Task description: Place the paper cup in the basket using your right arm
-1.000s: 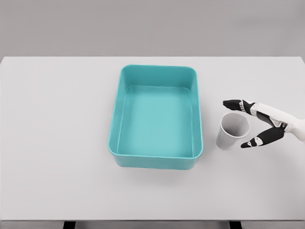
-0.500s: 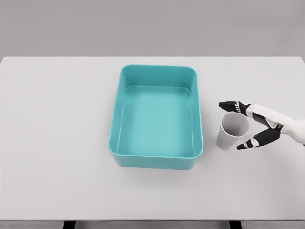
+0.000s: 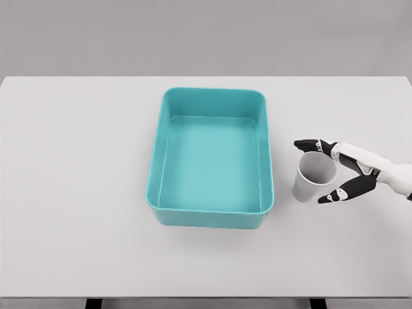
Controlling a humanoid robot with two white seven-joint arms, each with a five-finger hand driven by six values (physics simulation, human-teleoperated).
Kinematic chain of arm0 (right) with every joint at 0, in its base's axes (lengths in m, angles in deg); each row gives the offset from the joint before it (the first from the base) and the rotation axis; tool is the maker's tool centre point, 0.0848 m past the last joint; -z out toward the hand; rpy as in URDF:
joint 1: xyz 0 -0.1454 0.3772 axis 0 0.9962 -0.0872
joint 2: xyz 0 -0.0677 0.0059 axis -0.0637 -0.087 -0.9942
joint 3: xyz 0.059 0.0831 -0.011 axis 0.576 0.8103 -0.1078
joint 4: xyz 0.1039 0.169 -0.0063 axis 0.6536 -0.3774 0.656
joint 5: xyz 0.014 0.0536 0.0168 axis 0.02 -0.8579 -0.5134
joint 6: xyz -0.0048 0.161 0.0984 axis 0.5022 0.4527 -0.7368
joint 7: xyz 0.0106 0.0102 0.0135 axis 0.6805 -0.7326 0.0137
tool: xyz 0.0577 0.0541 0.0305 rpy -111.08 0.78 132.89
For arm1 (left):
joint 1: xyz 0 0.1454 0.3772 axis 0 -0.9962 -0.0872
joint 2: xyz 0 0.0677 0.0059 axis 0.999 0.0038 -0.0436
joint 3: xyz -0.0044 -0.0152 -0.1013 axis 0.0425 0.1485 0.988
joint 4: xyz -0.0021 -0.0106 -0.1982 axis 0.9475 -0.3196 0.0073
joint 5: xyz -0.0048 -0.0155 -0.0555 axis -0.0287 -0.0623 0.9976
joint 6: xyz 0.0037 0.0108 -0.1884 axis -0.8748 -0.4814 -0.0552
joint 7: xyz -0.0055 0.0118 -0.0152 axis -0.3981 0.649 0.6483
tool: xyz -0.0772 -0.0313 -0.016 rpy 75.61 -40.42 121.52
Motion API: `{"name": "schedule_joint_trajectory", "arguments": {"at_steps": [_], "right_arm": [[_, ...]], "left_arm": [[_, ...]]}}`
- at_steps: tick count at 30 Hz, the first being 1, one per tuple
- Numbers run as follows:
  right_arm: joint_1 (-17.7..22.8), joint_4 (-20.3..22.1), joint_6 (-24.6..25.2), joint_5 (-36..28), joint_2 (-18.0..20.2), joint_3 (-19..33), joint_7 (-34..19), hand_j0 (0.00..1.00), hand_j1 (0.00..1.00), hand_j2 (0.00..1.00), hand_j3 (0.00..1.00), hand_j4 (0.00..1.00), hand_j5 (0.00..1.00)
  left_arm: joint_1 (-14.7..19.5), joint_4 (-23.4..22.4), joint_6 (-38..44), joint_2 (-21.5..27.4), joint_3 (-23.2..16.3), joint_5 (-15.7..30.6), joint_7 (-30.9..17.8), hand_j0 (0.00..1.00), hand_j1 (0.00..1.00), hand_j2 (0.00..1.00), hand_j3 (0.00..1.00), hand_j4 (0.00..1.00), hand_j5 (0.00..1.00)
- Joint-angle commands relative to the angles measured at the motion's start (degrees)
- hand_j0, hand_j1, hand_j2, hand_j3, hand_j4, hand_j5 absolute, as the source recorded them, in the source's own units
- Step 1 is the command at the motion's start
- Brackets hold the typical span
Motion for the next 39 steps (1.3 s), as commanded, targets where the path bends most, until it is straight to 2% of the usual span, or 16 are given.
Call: {"name": "schedule_joint_trajectory", "arguments": {"at_steps": [1,4,7,12,23,28,32,39], "right_arm": [[0.0,-0.2,-0.34,1.55,-0.04,-0.49,-0.56,1.0,1.0,1.0,1.0,1.0,1.0],[0.0,-0.2,-0.34,1.55,0.05,-0.49,-0.56,1.0,1.0,1.0,1.0,1.0,1.0],[0.0,-0.29,-0.25,1.55,-0.04,-0.49,-0.56,0.81,0.81,0.81,0.81,0.81,0.81],[0.0,-0.2,-0.34,1.47,-0.04,-0.41,-0.56,0.75,0.75,0.75,0.75,0.75,0.75],[-0.09,0.15,-0.86,0.68,-0.04,0.56,-0.56,0.75,0.75,0.75,0.75,0.75,0.75],[-0.17,0.15,-0.95,0.5,-1.09,3.11,-0.56,0.76,0.76,0.76,0.76,0.76,0.76],[-1.75,0.24,-0.6,0.41,-2.32,4.34,-0.56,0.77,0.77,0.77,0.77,0.77,0.77],[-2.9,0.32,-0.51,0.41,-2.33,7.42,-0.56,0.76,0.76,0.76,0.76,0.76,0.76]], "left_arm": [[0.0,0.04,0.0,0.0,0.02,0.06,-0.01,1.0,1.0,1.0,1.0,1.0,1.0],[0.0,0.04,0.0,0.0,-0.07,0.06,-0.01,1.0,1.0,1.0,1.0,1.0,1.0],[0.0,0.04,0.0,0.0,0.02,0.06,-0.01,1.0,1.0,1.0,1.0,1.0,1.0],[0.0,0.04,0.0,0.0,0.02,-0.03,-0.01,1.0,1.0,1.0,1.0,1.0,1.0],[0.0,-0.05,0.0,0.0,-0.07,0.06,-0.01,1.0,1.0,1.0,1.0,1.0,1.0],[0.0,0.04,0.0,0.0,0.02,-0.03,-0.01,1.0,1.0,1.0,1.0,1.0,1.0],[0.0,0.04,0.0,0.0,0.02,-0.03,-0.01,1.0,1.0,1.0,1.0,1.0,1.0],[0.0,0.04,0.0,0.0,0.02,-0.03,-0.01,1.0,1.0,1.0,1.0,1.0,1.0]]}}
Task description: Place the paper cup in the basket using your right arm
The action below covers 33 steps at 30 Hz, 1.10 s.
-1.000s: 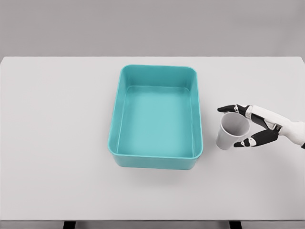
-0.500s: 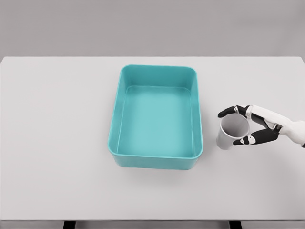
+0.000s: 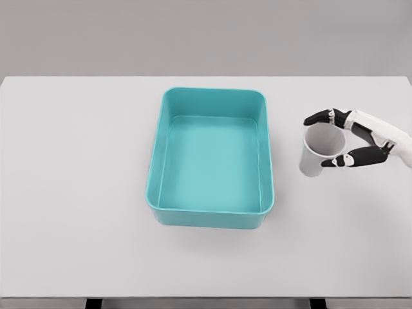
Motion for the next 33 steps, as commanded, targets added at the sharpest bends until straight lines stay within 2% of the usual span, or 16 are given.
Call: {"name": "schedule_joint_trajectory", "arguments": {"at_steps": [1,9,11,13,16,18,22,28,33], "right_arm": [[-0.09,0.07,0.09,-0.31,-0.06,0.62,0.01,0.76,0.76,0.76,0.76,0.76,0.76],[-3.17,1.91,0.27,-0.31,-0.24,2.29,0.01,0.77,0.77,0.77,0.77,0.77,0.77],[-4.4,2.09,0.35,-0.31,-2.26,2.29,0.01,0.77,0.77,0.77,0.77,0.77,0.77],[-5.19,2.18,0.35,-0.31,-2.43,2.29,0.01,0.77,0.77,0.77,0.77,0.77,0.77],[-6.59,3.23,2.38,-0.31,-2.61,2.38,0.01,0.77,0.77,0.77,0.77,0.77,0.77],[-7.56,3.5,3.16,-0.31,-4.45,3.0,0.01,0.77,0.77,0.77,0.77,0.77,0.77],[-8.79,4.37,4.05,-0.31,-5.42,3.0,0.01,0.76,0.76,0.76,0.76,0.76,0.76],[-11.95,5.61,7.38,0.22,-9.38,2.91,0.01,0.76,0.76,0.76,0.76,0.76,0.76],[-13.01,5.69,8.18,0.39,-11.4,2.47,0.01,0.76,0.76,0.76,0.76,0.76,0.76]], "left_arm": [[0.0,0.05,-0.09,0.0,0.03,-0.03,-0.01,1.0,1.0,1.0,1.0,1.0,1.0],[0.0,0.05,0.0,0.0,0.03,0.06,-0.01,1.0,1.0,1.0,1.0,1.0,1.0],[0.0,0.05,0.0,0.0,0.03,0.06,-0.01,1.0,1.0,1.0,1.0,1.0,1.0],[0.0,0.05,0.0,0.0,-0.06,0.06,-0.01,1.0,1.0,1.0,1.0,1.0,1.0],[0.0,0.05,0.0,0.0,0.03,0.06,-0.01,1.0,1.0,1.0,1.0,1.0,1.0],[0.0,0.05,0.0,0.0,0.02,0.06,-0.01,1.0,1.0,1.0,1.0,1.0,1.0],[0.0,0.05,0.0,0.0,0.03,0.06,-0.01,1.0,1.0,1.0,1.0,1.0,1.0],[0.0,0.05,0.0,0.0,0.03,-0.03,-0.01,1.0,1.0,1.0,1.0,1.0,1.0],[0.0,0.05,0.0,0.0,0.03,-0.03,-0.01,1.0,1.0,1.0,1.0,1.0,1.0]]}}
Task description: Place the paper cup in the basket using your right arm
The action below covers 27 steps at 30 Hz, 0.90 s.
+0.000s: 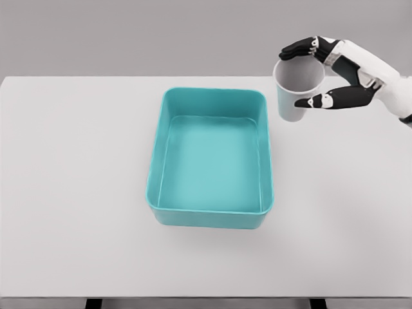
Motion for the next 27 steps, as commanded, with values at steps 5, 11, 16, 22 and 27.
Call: {"name": "schedule_joint_trajectory", "arguments": {"at_steps": [5,11,16,22,27], "right_arm": [[-1.58,0.06,1.12,0.23,-3.16,-1.75,0.02,0.76,0.76,0.76,0.76,0.76,0.76],[-3.78,0.32,2.53,1.19,-5.8,-3.68,0.02,0.76,0.76,0.76,0.76,0.76,0.76],[-4.31,0.23,2.53,2.86,-7.99,-5.09,0.02,0.76,0.76,0.76,0.76,0.76,0.76],[-4.48,-0.03,2.45,5.5,-10.45,-7.2,0.02,0.76,0.76,0.76,0.76,0.76,0.76],[-4.48,-0.47,2.53,7.87,-12.65,-8.17,0.02,0.76,0.76,0.76,0.76,0.76,0.76]], "left_arm": [[0.0,0.04,0.0,0.0,0.03,0.06,-0.01,1.0,1.0,1.0,1.0,1.0,1.0],[0.0,-0.05,0.0,0.0,0.03,-0.03,-0.01,1.0,1.0,1.0,1.0,1.0,1.0],[0.0,0.04,0.0,0.0,0.03,-0.03,-0.01,1.0,1.0,1.0,1.0,1.0,1.0],[0.0,0.04,0.0,0.0,0.03,0.06,-0.01,1.0,1.0,1.0,1.0,1.0,1.0],[0.0,0.04,0.0,0.0,0.03,-0.03,-0.01,1.0,1.0,1.0,1.0,1.0,1.0]]}}
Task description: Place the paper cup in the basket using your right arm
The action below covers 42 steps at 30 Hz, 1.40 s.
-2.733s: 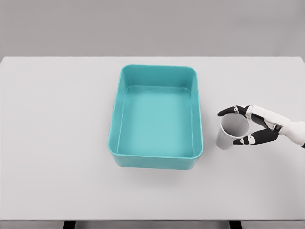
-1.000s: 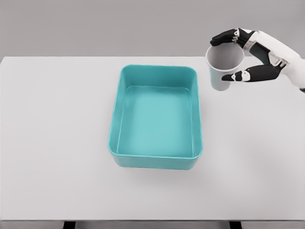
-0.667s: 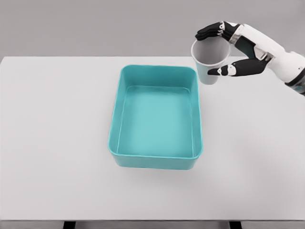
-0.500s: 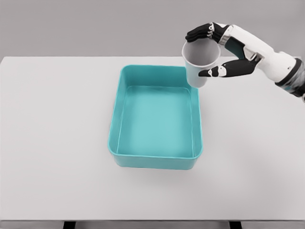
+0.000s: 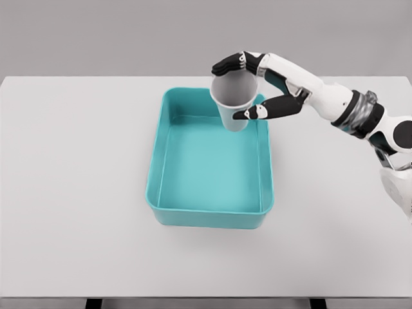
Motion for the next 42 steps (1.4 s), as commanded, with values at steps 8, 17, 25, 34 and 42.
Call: {"name": "schedule_joint_trajectory", "arguments": {"at_steps": [8,17,25,34,42], "right_arm": [[0.53,-2.09,-0.21,6.64,-2.64,-2.29,0.02,0.76,0.76,0.76,0.76,0.76,0.76],[0.7,-5.25,-0.74,9.1,-4.75,-2.47,0.02,0.76,0.76,0.76,0.76,0.76,0.76],[0.79,-6.57,-0.91,11.21,-5.63,-2.82,0.02,0.76,0.76,0.76,0.76,0.76,0.76],[0.79,-8.07,-0.83,14.64,-6.68,-3.52,0.02,0.76,0.76,0.76,0.76,0.76,0.76],[0.7,-9.83,-0.91,15.96,-7.83,-3.52,0.02,0.76,0.76,0.76,0.76,0.76,0.76]], "left_arm": [[0.0,0.03,0.0,0.0,0.02,0.05,-0.01,1.0,1.0,1.0,1.0,1.0,1.0],[0.0,-0.06,0.0,0.0,0.02,0.05,-0.01,1.0,1.0,1.0,1.0,1.0,1.0],[0.0,0.03,0.0,0.0,0.02,-0.04,-0.01,1.0,1.0,1.0,1.0,1.0,1.0],[0.0,0.03,0.0,0.0,0.02,-0.04,-0.01,1.0,1.0,1.0,1.0,1.0,1.0],[0.0,0.03,0.0,0.0,0.02,-0.04,-0.01,1.0,1.0,1.0,1.0,1.0,1.0]]}}
